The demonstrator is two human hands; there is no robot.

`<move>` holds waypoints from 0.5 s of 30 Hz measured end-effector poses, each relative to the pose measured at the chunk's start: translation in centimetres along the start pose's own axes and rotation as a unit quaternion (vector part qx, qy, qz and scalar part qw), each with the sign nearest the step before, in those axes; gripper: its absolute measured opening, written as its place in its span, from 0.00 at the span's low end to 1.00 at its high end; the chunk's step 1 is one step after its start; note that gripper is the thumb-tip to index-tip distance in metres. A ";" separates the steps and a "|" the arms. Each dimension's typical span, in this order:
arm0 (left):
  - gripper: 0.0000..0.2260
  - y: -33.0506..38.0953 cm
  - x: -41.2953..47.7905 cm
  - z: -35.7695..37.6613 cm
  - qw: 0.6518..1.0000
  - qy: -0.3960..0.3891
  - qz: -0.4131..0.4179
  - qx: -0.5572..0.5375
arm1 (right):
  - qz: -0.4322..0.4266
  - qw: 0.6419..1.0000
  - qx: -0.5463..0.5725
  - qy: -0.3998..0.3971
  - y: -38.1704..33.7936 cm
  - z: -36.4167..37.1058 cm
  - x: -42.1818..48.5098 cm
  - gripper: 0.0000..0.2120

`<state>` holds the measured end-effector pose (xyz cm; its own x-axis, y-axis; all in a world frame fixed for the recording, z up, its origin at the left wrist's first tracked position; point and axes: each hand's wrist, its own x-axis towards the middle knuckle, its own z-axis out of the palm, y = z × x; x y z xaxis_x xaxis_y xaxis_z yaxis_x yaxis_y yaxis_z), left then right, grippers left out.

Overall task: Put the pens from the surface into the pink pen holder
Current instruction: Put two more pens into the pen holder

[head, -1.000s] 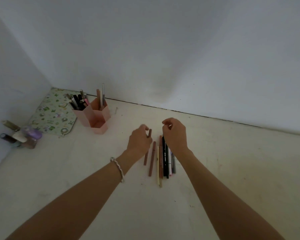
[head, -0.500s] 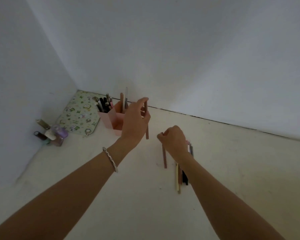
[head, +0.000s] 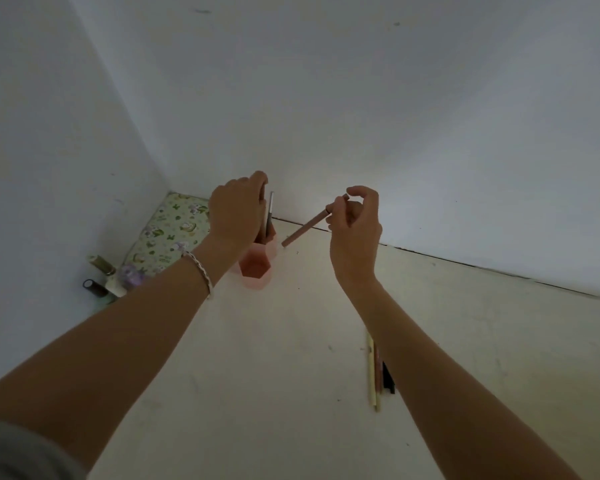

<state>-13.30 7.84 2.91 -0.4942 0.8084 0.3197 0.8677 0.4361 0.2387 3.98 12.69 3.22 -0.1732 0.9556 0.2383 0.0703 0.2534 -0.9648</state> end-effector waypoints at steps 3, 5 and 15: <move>0.09 -0.4 0.2 0.5 0.996 -0.041 0.010 0.083 | -0.011 1.000 -0.002 0.002 0.4 1.6 -0.1 0.04; 0.13 -0.9 0.7 0.4 0.997 -0.041 -0.017 0.056 | -0.020 1.000 -0.015 -0.003 0.7 2.7 -0.1 0.04; 0.17 0.5 0.3 -2.0 0.988 0.000 -0.066 -0.139 | -0.072 0.949 -0.255 -0.173 3.9 5.4 -1.5 0.12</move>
<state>-13.15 7.48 4.96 -0.6019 0.7519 0.2690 0.7478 0.4124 0.5203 -0.77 11.46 -1.51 -0.5234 0.8212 0.2274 0.4724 0.5017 -0.7247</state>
